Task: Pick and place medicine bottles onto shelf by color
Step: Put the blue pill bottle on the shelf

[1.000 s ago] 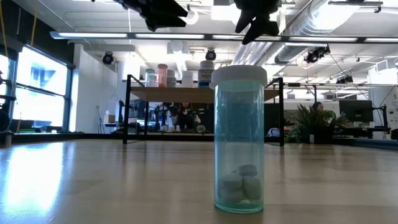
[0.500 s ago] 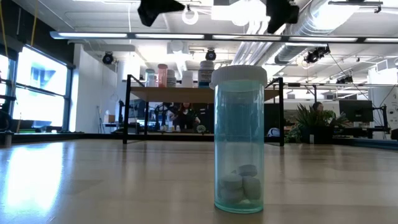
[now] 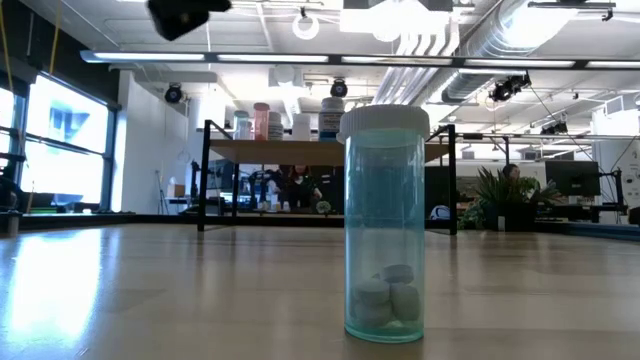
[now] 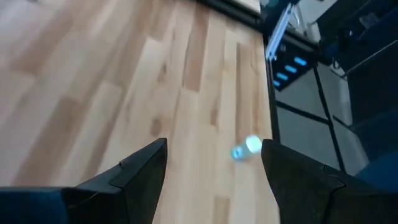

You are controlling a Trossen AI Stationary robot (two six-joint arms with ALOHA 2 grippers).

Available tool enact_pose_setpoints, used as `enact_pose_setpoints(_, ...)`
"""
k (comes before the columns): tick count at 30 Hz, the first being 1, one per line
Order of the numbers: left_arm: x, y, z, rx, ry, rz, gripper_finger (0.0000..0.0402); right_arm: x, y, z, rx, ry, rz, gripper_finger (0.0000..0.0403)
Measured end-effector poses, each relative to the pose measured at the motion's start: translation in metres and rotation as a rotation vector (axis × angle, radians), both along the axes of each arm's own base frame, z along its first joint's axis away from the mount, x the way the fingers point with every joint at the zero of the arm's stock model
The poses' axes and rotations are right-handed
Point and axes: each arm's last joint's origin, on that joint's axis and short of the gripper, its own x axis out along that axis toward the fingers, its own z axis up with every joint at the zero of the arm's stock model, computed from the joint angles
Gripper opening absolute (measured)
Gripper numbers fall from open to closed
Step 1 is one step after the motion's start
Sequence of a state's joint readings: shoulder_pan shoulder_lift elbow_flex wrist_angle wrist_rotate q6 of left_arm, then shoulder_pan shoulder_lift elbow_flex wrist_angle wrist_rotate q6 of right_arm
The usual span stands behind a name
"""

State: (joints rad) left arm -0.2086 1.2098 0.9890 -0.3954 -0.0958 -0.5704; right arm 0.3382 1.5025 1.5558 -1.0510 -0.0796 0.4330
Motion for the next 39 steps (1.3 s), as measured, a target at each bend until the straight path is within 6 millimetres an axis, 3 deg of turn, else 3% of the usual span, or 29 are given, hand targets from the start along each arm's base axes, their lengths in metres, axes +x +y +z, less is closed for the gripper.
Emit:
enact_pose_setpoints(8,-0.012,-0.031,-0.004,-0.089,0.062,0.029,0.0252,0.008,0.039,-0.008,-0.117,-0.134,0.105,0.0199)
enact_pose_setpoints(19,-0.026,-0.056,-0.010,-0.182,0.138,0.060,0.0252,0.038,0.072,-0.039,-0.123,-0.177,0.272,0.0204)
enact_pose_setpoints(30,-0.043,-0.060,-0.021,-0.095,0.279,0.102,0.0252,0.072,0.085,-0.068,-0.073,-0.270,0.491,0.0204)
enact_pose_setpoints(39,-0.045,-0.059,-0.023,-0.067,0.303,0.111,0.0252,0.091,0.082,-0.098,-0.098,-0.233,0.549,0.0204)
